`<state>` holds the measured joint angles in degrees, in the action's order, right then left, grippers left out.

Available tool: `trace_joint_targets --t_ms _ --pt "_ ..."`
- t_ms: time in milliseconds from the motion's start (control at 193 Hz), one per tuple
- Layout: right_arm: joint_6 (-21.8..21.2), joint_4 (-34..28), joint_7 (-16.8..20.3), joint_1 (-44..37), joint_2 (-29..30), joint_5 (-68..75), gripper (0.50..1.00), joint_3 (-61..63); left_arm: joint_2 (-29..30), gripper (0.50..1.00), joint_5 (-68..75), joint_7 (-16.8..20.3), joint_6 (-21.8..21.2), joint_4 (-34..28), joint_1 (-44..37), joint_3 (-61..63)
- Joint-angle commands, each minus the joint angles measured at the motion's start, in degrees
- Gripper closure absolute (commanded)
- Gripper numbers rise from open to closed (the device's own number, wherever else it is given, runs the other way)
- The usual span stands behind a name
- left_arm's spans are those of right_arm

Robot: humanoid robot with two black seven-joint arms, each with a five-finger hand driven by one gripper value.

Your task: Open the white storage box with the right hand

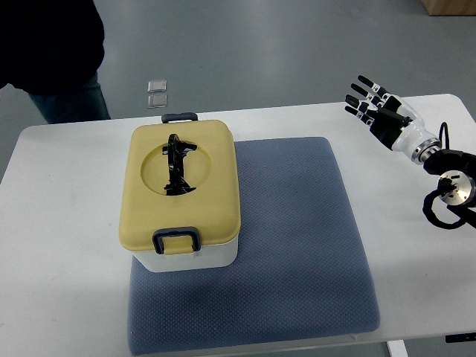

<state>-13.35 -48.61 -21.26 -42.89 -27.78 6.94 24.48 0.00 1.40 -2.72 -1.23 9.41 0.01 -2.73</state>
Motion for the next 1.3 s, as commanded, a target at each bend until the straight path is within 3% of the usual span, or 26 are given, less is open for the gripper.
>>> trace_joint_targets --t_ms 0,1295 --pt "-0.01 0.0 -0.01 0.0 0.0 -0.08 0.568 0.05 0.0 0.5 0.0 0.0 0.0 0.08 -0.01 0.0" --pt "-0.01 0.09 -0.62 -0.18 -0.08 -0.08 0.57 0.13 0.0 0.5 0.0 0.0 0.0 -0.44 -0.01 0.18"
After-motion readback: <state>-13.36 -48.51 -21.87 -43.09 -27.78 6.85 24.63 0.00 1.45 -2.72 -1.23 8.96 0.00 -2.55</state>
